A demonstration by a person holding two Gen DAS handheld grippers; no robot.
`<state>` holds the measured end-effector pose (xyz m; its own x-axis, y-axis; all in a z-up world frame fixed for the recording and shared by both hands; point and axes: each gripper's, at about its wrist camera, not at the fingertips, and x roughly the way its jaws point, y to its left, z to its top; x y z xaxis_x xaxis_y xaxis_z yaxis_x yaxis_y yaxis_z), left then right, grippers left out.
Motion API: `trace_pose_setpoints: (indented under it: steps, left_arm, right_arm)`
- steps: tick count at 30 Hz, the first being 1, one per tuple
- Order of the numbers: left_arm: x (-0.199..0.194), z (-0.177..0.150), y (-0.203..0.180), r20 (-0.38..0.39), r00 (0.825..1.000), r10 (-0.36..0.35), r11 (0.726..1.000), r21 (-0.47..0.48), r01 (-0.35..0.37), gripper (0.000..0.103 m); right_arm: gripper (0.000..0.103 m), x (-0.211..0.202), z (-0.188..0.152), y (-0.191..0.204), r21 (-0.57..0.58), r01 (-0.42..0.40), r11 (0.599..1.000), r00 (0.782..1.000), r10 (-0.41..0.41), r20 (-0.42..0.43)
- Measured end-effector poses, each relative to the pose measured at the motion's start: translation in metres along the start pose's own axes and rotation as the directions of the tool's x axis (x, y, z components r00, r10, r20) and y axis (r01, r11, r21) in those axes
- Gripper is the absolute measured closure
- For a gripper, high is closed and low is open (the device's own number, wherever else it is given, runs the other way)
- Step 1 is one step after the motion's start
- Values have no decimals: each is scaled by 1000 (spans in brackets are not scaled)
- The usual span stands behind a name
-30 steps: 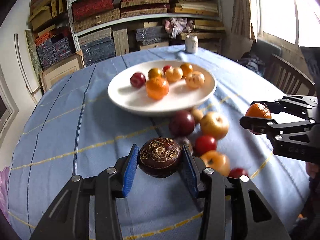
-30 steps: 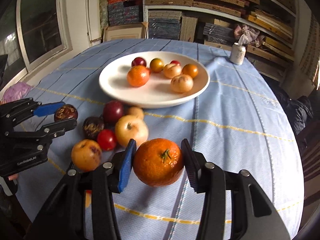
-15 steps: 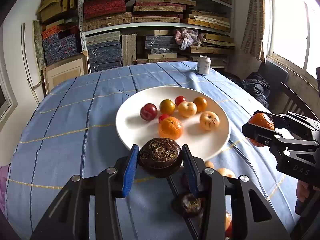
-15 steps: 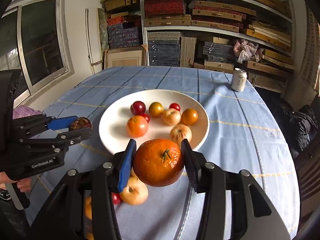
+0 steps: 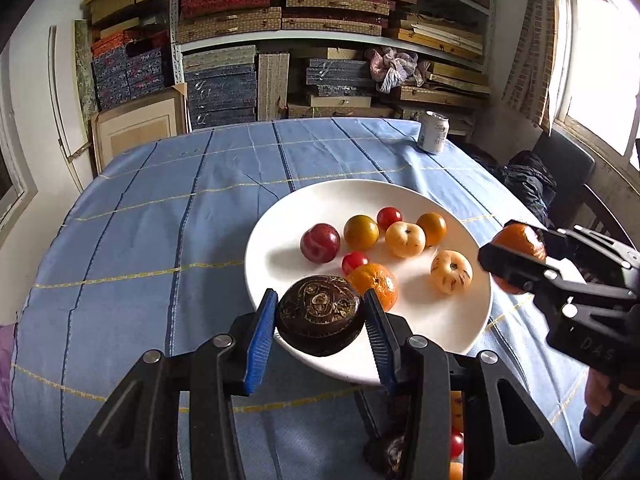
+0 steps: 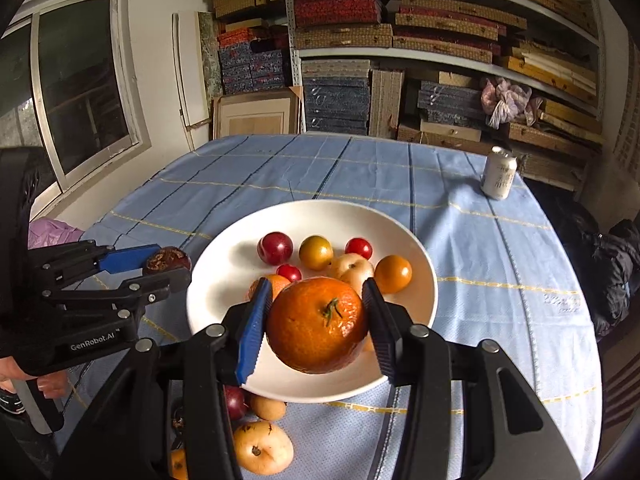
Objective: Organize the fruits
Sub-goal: 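Lower both fruits into the plate and open both tools, then withdraw both open tools back to the fruit pile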
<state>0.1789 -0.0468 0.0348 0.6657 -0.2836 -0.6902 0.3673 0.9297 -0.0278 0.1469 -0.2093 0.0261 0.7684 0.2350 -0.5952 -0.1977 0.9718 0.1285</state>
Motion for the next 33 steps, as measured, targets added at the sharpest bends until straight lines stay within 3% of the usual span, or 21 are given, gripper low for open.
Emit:
trace_pose_setpoints:
  steps: [8, 17, 18, 19, 20, 21, 23, 26, 33]
  left_arm:
    - [18, -1, 1, -52, 999, 10, 1000, 6, -10, 59]
    - [24, -3, -2, -73, 997, -21, 1000, 5, 21, 59]
    - [25, -3, -2, -71, 997, -19, 1000, 3, 20, 58]
    - [26, -3, -2, -66, 998, -21, 1000, -4, 21, 58]
    - [27, -3, -1, -57, 998, -28, 999, -17, 27, 44]
    - [27, -4, 2, -44, 999, 1, 999, -37, -2, 20]
    - [26, -6, 7, -26, 997, 66, 996, -66, -68, 4]
    - [21, -8, 14, -13, 1000, 10, 995, -103, -11, 4]
    - [-3, -33, 9, -27, 999, 18, 996, -89, -20, 4]
  right_arm:
    - [57, 36, -12, -5, -14, 19, 1000, 997, -20, -72]
    - [57, 46, -17, -5, -17, 12, 1000, 995, -13, -100]
    - [55, 47, -17, -4, -19, 3, 1000, 995, -5, -104]
    - [31, 46, -17, -4, -18, 3, 1000, 995, -5, -100]
    - [11, 45, -17, -4, -16, 17, 1000, 995, -19, -93]
    - [5, 41, -17, -5, -9, 39, 999, 996, -40, -75]
    - [5, 34, -15, -9, 3, 65, 998, 997, -65, -46]
    - [5, 28, -18, -16, 20, 78, 997, 996, -77, -52]
    - [4, 9, -46, -17, 29, 82, 996, 992, -79, -97]
